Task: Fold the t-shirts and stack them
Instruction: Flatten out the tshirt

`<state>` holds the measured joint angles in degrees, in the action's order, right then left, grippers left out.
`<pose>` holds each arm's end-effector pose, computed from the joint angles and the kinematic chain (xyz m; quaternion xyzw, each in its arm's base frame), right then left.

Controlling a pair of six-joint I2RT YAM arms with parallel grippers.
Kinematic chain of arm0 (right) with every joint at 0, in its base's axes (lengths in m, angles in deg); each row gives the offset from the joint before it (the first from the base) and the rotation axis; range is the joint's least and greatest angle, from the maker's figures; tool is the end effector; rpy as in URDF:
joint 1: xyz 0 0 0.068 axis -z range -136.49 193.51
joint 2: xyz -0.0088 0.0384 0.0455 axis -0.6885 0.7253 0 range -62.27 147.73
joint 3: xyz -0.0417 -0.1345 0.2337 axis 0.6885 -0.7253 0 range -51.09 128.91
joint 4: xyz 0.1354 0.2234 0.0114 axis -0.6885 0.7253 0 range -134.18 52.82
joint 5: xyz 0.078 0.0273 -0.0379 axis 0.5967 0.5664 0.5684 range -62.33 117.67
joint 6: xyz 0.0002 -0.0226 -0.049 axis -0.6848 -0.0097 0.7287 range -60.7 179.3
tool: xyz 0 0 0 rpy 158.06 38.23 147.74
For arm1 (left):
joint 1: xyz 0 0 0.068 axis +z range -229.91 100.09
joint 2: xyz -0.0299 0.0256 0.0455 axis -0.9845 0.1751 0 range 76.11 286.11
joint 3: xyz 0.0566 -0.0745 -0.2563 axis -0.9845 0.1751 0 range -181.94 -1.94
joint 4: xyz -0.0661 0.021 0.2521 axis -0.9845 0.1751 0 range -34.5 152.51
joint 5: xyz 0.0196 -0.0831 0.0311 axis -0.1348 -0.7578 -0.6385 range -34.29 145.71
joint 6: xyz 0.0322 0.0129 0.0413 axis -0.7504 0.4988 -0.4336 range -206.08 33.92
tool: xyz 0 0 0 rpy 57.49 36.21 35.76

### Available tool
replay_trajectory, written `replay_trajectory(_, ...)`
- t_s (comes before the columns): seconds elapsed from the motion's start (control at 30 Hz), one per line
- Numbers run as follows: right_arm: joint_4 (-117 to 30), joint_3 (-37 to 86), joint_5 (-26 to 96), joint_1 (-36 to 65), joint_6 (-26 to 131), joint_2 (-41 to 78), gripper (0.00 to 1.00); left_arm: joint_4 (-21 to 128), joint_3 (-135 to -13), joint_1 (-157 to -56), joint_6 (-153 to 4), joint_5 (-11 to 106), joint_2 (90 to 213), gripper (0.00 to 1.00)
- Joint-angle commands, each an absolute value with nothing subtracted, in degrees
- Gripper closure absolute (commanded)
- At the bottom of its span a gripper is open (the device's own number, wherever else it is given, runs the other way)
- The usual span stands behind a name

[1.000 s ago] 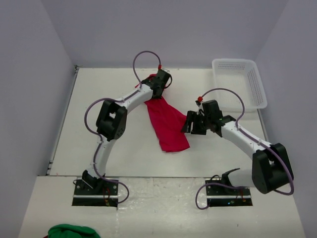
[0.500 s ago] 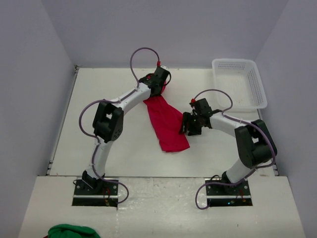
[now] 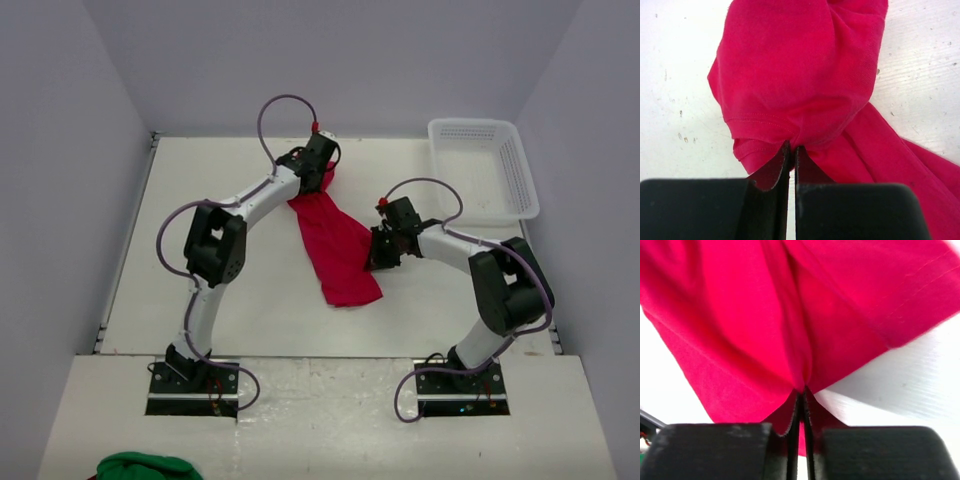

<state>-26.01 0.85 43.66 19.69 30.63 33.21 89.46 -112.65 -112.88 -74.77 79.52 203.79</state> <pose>0.2847 0.1364 0.1557 0.0067 0.9608 0.2279 0.1575 0.4277 -0.2602 0.2256 0.1054 0.9187 0.0568 0.3764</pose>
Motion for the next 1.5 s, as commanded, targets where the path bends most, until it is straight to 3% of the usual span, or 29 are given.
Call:
replay_trajectory(0.0, -27.9, -0.1, 43.0, 18.2, 29.2, 31.2, 1.00, 88.1, -112.3, -111.6, -75.0, 80.0, 199.3, 1.00)
replay_trajectory(0.23, -23.6, 1.1, 34.7, 16.7, 28.8, 22.6, 1.00, 88.6, -111.8, -109.2, -75.0, 81.9, 191.0, 1.00)
replay_trajectory(0.5, -8.1, 19.7, 10.2, 17.2, 35.6, 17.0, 1.00, 88.2, -109.2, -102.7, -76.5, 85.9, 172.7, 1.00)
replay_trajectory(0.73, -4.1, 31.2, 0.8, 21.6, 38.1, 16.1, 1.00, 86.7, -106.4, -99.8, -74.5, 95.2, 160.2, 1.00)
replay_trajectory(1.0, -0.6, 43.7, -0.4, 32.4, 40.7, 16.0, 1.00, 92.2, -108.5, -98.5, -71.3, 105.1, 152.4, 1.00)
replay_trajectory(1.23, -1.5, 39.5, 1.3, 34.3, 39.3, 12.2, 1.00, 97.2, -106.5, -98.4, -66.8, 109.8, 146.1, 1.00)
replay_trajectory(1.47, -1.1, 36.8, -0.3, 30.9, 39.0, 2.1, 1.00, 102.4, -102.5, -98.4, -62.3, 105.7, 138.3, 1.00)
